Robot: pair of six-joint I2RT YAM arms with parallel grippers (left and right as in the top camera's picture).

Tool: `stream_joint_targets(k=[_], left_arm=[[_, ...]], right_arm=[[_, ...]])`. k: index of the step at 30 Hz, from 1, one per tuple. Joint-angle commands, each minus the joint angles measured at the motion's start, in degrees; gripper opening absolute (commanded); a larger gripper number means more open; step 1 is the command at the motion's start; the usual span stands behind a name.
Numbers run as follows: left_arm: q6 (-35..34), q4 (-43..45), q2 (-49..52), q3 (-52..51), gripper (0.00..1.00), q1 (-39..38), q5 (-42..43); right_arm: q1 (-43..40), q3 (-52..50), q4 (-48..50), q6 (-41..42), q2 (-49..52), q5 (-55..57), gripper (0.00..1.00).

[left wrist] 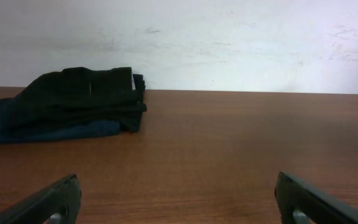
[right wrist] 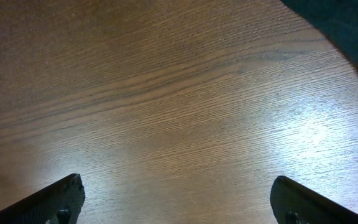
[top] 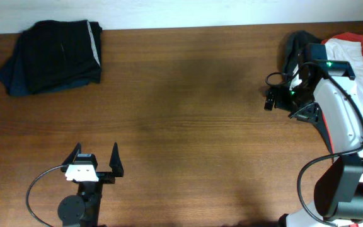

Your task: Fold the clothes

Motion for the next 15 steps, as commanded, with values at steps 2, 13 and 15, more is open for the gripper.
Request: stream_joint_targets(k=[2, 13, 15], left_arm=[[-0.3, 0.0, -0.4, -0.5, 0.99, 0.1, -0.6], [-0.3, 0.0, -0.4, -0.5, 0.99, 0.1, -0.6], [-0.4, 0.0, -0.4, -0.5, 0.99, 0.1, -0.6]], right_arm=[[1.2, 0.4, 0.0, 0.5, -4.9, 0.5, 0.99], [9.2, -16.5, 10.3, 0.5, -62.5, 3.1, 0.99], [10.9, -29.8, 18.1, 0.5, -73.4, 2.3, 0.99]])
